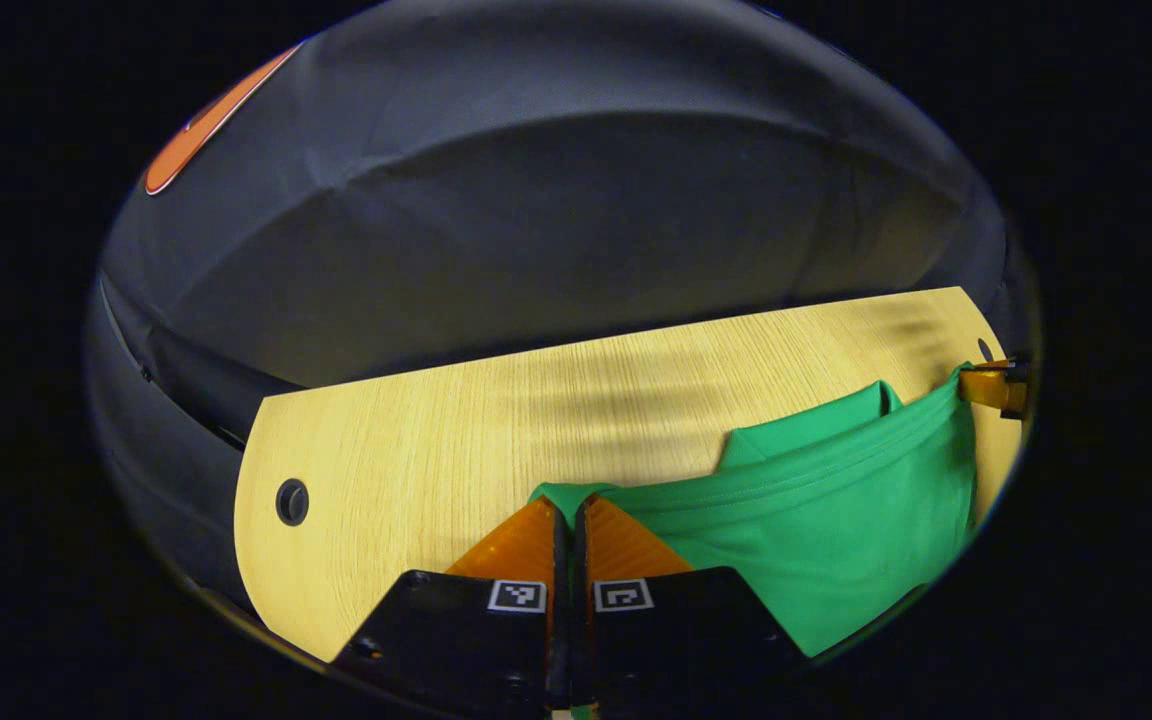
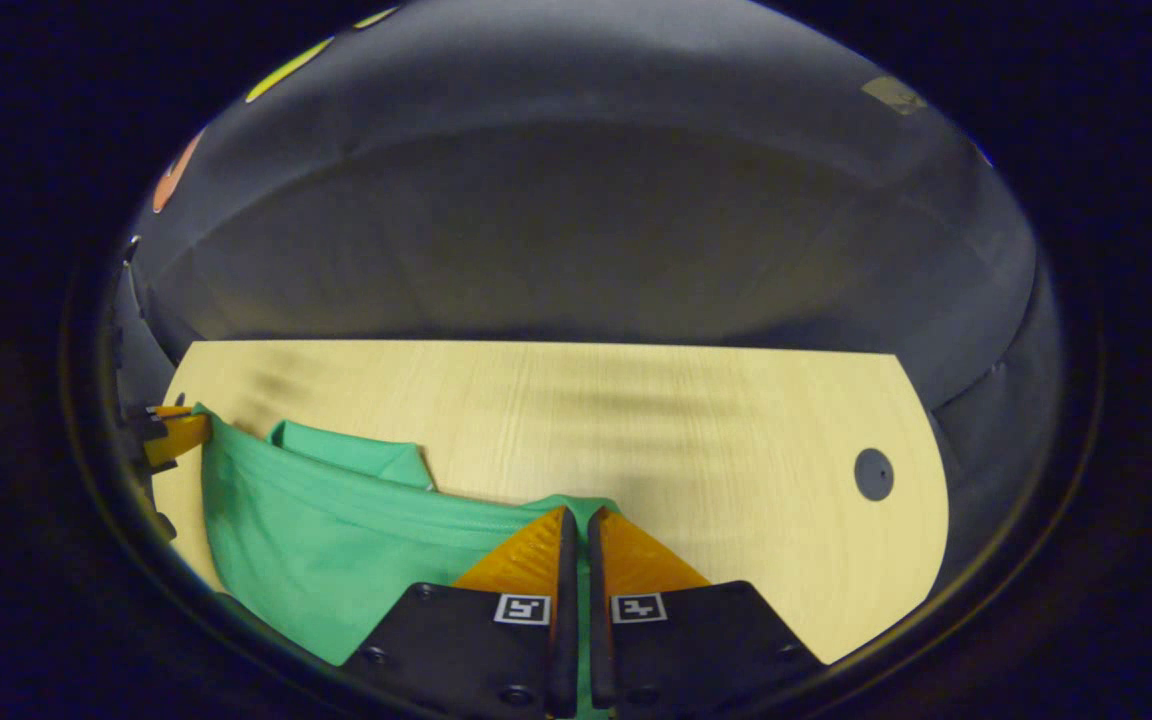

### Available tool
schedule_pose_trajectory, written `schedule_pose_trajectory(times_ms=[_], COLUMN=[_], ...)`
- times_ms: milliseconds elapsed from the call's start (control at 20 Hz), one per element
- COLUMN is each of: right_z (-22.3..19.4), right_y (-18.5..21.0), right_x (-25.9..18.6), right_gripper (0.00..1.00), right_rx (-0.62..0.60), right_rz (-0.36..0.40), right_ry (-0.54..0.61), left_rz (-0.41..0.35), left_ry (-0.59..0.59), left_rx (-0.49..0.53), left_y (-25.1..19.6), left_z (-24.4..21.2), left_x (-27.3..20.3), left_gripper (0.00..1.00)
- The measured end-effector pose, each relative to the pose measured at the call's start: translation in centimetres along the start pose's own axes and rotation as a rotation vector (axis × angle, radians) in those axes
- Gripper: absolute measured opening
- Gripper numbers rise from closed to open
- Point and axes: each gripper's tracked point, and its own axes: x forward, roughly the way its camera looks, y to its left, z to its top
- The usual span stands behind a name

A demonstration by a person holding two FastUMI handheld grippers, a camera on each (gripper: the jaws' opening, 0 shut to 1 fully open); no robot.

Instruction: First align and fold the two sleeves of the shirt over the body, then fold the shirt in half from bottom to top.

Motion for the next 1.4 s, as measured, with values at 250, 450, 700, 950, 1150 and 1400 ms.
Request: schedule_pose_trajectory(times_ms=[250,450,700,950,1150,1400], right_z=[0.4,1.7,4.3,8.7,8.9,5.1], right_y=[-0.5,-1.1,-0.9,0.8,1.8,2.5], right_x=[0.1,-0.5,-6.7,-19.6,-32.0,-44.9], right_gripper=[0.11,0.35,0.7,0.95,0.84,0.93], right_rx=[0.109,0.194,0.223,0.137,0.086,0.091], right_rz=[0.03,0.049,0.056,0.054,0.034,0.015], right_ry=[-0.012,-0.046,-0.144,-0.353,-0.512,-0.657], left_rz=[-0.032,-0.04,-0.066,-0.044,0.006,0.063], left_ry=[0.002,0.023,-0.074,-0.263,-0.444,-0.622], left_rx=[-0.028,-0.089,-0.164,-0.185,-0.158,-0.091], left_y=[-0.5,0.2,1.6,3.1,5.0,5.7], left_z=[-0.3,-1.1,0.8,5.2,8.1,7.9], left_x=[0.0,-1.2,-6.7,-18.2,-30.3,-45.0], left_gripper=[0.1,0.49,0.81,0.88,0.97,0.97])
